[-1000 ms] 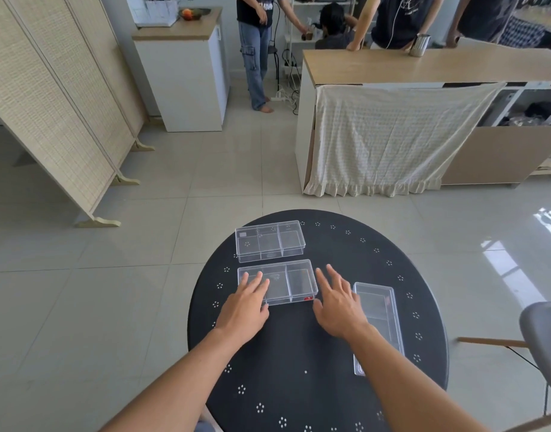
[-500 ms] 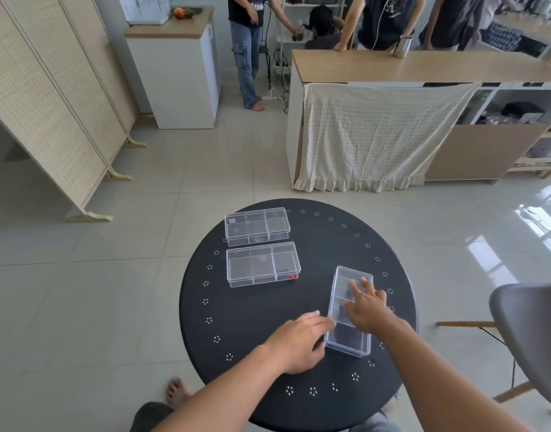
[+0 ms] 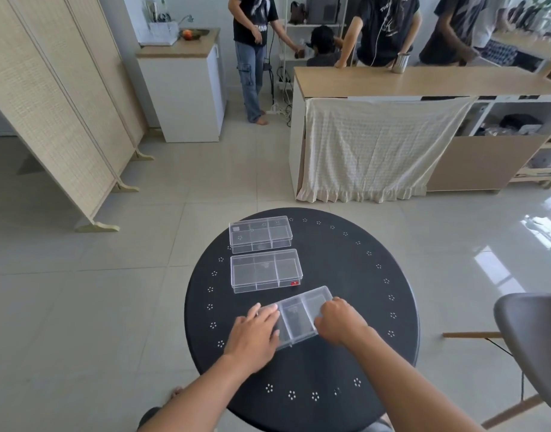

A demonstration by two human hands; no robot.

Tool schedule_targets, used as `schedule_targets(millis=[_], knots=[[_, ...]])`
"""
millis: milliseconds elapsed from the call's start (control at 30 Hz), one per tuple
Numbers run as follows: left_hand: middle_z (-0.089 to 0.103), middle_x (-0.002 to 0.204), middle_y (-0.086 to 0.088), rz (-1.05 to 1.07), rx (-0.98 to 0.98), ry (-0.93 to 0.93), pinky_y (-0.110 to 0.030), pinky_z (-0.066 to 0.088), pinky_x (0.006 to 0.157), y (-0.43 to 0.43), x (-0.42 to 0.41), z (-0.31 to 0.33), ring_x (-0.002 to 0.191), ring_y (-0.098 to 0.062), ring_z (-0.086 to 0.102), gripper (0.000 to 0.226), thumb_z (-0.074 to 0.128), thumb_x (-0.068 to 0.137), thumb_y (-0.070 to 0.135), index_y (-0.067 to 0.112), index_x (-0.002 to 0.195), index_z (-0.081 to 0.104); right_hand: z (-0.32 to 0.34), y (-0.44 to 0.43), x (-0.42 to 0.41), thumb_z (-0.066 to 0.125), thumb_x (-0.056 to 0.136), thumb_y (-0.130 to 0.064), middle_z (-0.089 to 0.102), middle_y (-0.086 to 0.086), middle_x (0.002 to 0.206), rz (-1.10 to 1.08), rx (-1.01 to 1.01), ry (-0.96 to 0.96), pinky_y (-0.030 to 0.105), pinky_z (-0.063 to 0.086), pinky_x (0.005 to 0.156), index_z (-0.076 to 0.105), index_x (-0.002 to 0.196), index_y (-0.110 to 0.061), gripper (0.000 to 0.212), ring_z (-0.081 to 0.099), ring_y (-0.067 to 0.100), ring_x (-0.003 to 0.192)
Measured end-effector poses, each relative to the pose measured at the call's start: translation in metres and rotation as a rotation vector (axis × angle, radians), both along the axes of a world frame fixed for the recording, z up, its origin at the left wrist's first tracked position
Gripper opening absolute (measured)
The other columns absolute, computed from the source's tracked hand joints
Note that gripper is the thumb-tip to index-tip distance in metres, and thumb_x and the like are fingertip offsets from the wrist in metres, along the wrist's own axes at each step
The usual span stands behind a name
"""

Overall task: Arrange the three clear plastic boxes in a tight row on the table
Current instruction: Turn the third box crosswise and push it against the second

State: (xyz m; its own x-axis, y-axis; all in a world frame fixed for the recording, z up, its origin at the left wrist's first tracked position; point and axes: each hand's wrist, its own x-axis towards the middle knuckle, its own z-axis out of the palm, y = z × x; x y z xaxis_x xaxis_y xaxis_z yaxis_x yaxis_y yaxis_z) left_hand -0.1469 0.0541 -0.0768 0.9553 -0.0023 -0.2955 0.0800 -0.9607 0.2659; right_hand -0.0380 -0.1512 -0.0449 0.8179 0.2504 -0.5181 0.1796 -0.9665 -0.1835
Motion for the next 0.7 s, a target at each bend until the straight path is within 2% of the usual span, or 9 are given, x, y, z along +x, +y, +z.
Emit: schedule_targets(millis=[67, 167, 267, 400, 467, 533, 567, 633, 700], knots=[[0.029, 0.179, 0.012, 0.045, 0.022, -0.013, -0.046, 0.034, 0.128, 0.011, -0.004, 0.000, 0.167, -0.023, 0.022, 0.058, 0.038, 0.113, 0.041, 0.025, 0.169, 0.035, 0.006, 0.013, -0.008, 0.042, 0.094, -0.030, 0.068, 0.021, 0.129, 0.037, 0.023, 0.007, 0.042, 0.056, 0.096, 0.071, 0.119, -0.002, 0.048, 0.066, 0.039, 0.118], [0.024, 0.181, 0.008, 0.088, 0.026, 0.011, -0.043, 0.035, 0.129, 0.020, -0.006, 0.001, 0.167, -0.026, 0.022, 0.058, 0.039, 0.114, 0.029, 0.018, 0.171, 0.032, 0.012, 0.031, -0.016, 0.047, 0.098, -0.025, 0.067, 0.019, 0.132, 0.066, 0.017, 0.016, 0.040, 0.057, 0.095, 0.070, 0.122, -0.002, 0.041, 0.067, 0.038, 0.118], [0.013, 0.184, 0.005, 0.136, -0.019, 0.058, -0.043, 0.036, 0.130, 0.026, -0.005, -0.001, 0.170, -0.030, 0.009, 0.063, 0.040, 0.112, 0.014, 0.013, 0.173, 0.023, 0.010, 0.045, -0.019, 0.047, 0.099, -0.025, 0.065, 0.015, 0.134, 0.085, 0.013, -0.002, 0.040, 0.055, 0.093, 0.070, 0.122, -0.007, 0.038, 0.067, 0.037, 0.120], [-0.010, 0.182, 0.014, 0.147, -0.113, 0.103, -0.043, 0.037, 0.130, 0.034, -0.005, -0.002, 0.170, -0.023, -0.010, 0.065, 0.037, 0.115, 0.021, 0.015, 0.175, 0.011, -0.005, 0.049, -0.020, 0.046, 0.105, -0.034, 0.048, 0.008, 0.152, 0.153, 0.074, -0.104, 0.048, 0.053, 0.101, 0.052, 0.148, -0.021, 0.046, 0.050, 0.032, 0.137], [-0.020, 0.179, 0.016, 0.150, -0.115, 0.105, -0.042, 0.045, 0.122, 0.038, -0.006, -0.002, 0.171, -0.025, 0.003, 0.066, 0.039, 0.115, 0.025, 0.020, 0.175, 0.012, -0.014, 0.047, -0.022, 0.046, 0.106, -0.039, 0.032, 0.002, 0.168, 0.193, 0.086, -0.077, 0.052, 0.051, 0.108, 0.037, 0.160, -0.031, 0.056, 0.040, 0.031, 0.147], [-0.022, 0.182, 0.004, 0.182, -0.090, 0.121, -0.040, 0.052, 0.107, 0.041, -0.006, 0.000, 0.160, -0.032, 0.038, 0.066, 0.041, 0.114, 0.029, 0.027, 0.174, 0.014, -0.023, 0.046, -0.022, 0.045, 0.108, -0.041, 0.019, -0.001, 0.175, 0.219, 0.062, -0.064, 0.052, 0.050, 0.110, 0.028, 0.165, -0.033, 0.060, 0.032, 0.029, 0.152], [-0.018, 0.182, -0.002, 0.196, -0.071, 0.130, -0.042, 0.053, 0.103, 0.042, -0.004, 0.001, 0.151, -0.032, 0.049, 0.065, 0.042, 0.114, 0.030, 0.029, 0.174, 0.015, -0.025, 0.046, -0.021, 0.044, 0.108, -0.042, 0.016, -0.001, 0.176, 0.220, 0.054, -0.067, 0.052, 0.050, 0.111, 0.025, 0.166, -0.033, 0.061, 0.029, 0.029, 0.154], [-0.007, 0.182, -0.004, 0.197, -0.041, 0.125, -0.045, 0.055, 0.104, 0.044, 0.000, 0.003, 0.144, -0.030, 0.055, 0.064, 0.043, 0.114, 0.032, 0.028, 0.173, 0.017, -0.025, 0.048, -0.018, 0.043, 0.109, -0.043, 0.015, -0.001, 0.176, 0.220, 0.049, -0.070, 0.052, 0.052, 0.109, 0.026, 0.165, -0.033, 0.060, 0.029, 0.028, 0.153], [-0.002, 0.181, -0.001, 0.184, -0.021, 0.118, -0.047, 0.055, 0.106, 0.045, 0.005, 0.006, 0.147, -0.028, 0.051, 0.064, 0.042, 0.114, 0.034, 0.027, 0.173, 0.019, -0.024, 0.050, -0.011, 0.044, 0.108, -0.043, 0.017, -0.002, 0.175, 0.213, 0.044, -0.057, 0.052, 0.054, 0.106, 0.028, 0.164, -0.035, 0.059, 0.031, 0.028, 0.151]])
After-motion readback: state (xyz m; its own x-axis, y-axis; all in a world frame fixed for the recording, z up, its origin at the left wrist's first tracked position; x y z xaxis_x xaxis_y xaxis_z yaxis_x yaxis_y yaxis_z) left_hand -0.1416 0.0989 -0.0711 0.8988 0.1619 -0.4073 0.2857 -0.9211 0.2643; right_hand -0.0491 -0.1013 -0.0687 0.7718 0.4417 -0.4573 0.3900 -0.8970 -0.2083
